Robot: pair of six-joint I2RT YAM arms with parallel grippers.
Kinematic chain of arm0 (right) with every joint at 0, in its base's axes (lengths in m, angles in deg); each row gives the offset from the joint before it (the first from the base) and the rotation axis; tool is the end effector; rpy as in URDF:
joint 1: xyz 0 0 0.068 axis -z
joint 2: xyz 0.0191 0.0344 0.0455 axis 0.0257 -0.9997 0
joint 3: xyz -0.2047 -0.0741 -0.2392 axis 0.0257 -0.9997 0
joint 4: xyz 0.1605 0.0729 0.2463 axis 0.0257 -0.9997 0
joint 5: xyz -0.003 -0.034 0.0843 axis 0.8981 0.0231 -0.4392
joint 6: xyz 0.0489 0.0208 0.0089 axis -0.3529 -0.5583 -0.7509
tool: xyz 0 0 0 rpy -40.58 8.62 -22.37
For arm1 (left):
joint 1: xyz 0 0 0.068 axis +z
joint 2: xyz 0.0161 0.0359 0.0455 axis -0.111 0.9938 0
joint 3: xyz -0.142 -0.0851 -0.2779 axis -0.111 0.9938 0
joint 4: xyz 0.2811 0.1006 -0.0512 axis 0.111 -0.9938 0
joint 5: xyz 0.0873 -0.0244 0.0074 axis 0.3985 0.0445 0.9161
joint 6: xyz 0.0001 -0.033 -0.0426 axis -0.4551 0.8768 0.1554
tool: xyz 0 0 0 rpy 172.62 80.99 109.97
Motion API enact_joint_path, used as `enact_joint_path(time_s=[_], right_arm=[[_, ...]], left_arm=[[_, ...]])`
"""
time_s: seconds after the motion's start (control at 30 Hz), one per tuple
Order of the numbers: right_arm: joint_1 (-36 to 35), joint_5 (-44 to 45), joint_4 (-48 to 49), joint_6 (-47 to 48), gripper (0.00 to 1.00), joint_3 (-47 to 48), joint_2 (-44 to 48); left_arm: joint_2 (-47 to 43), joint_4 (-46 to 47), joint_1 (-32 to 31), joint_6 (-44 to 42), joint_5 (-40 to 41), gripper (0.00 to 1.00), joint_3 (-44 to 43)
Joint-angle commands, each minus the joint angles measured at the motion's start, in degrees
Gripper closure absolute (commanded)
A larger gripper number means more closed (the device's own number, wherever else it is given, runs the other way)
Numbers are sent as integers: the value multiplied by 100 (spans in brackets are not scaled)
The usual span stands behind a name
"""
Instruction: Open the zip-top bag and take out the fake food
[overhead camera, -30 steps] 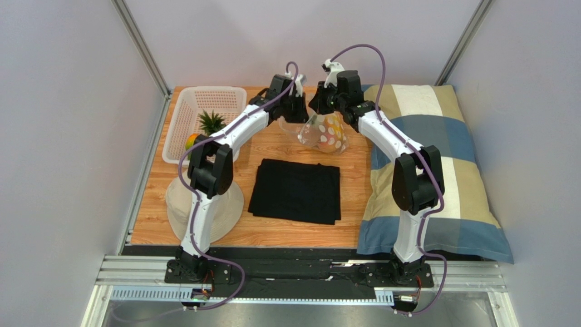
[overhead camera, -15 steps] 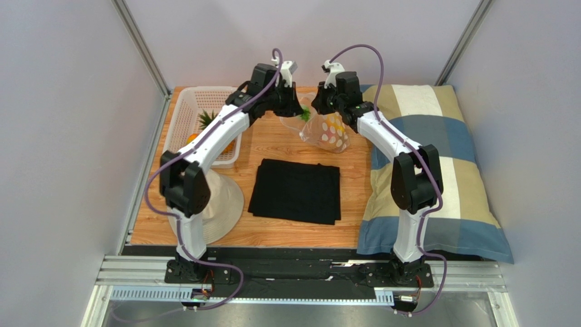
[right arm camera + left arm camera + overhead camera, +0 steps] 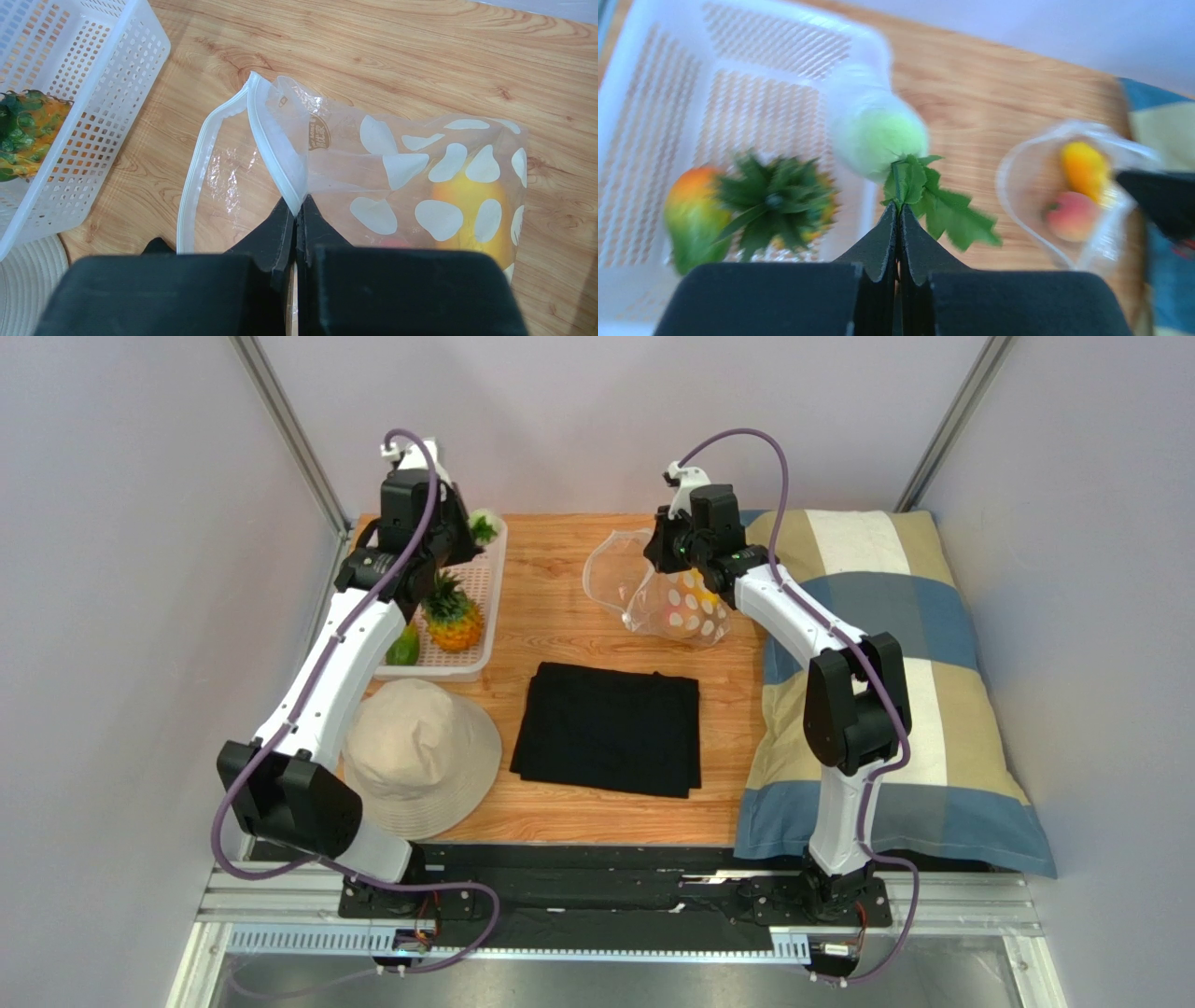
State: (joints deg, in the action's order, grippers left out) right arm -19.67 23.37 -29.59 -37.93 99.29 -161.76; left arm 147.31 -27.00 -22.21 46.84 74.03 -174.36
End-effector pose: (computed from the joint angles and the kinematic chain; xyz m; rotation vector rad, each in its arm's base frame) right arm 0.4930 0.1972 0.3239 -0.3226 2.0674 0.5046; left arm 0.3656 -0.0994 0.4715 -0.2144 1.9827 -0.3291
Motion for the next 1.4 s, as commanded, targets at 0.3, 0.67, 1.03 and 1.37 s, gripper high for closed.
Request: enact_joint_path(time_s=[0.3, 0.67, 1.03, 1.37], right_arm=[[5, -96, 173, 23, 100, 196, 16], [5, -254, 182, -56, 100, 232, 16], [-4, -676, 270, -513, 100, 319, 25], [-3, -992, 402, -794, 100, 302, 148]], left_arm=[[1759, 69, 1188, 592, 29, 100, -701], [1401, 174, 1031, 574, -216, 14, -316], [1897, 2363, -358, 907, -3230, 66, -6], [3412, 2592, -789, 1769, -3592, 88, -1026]])
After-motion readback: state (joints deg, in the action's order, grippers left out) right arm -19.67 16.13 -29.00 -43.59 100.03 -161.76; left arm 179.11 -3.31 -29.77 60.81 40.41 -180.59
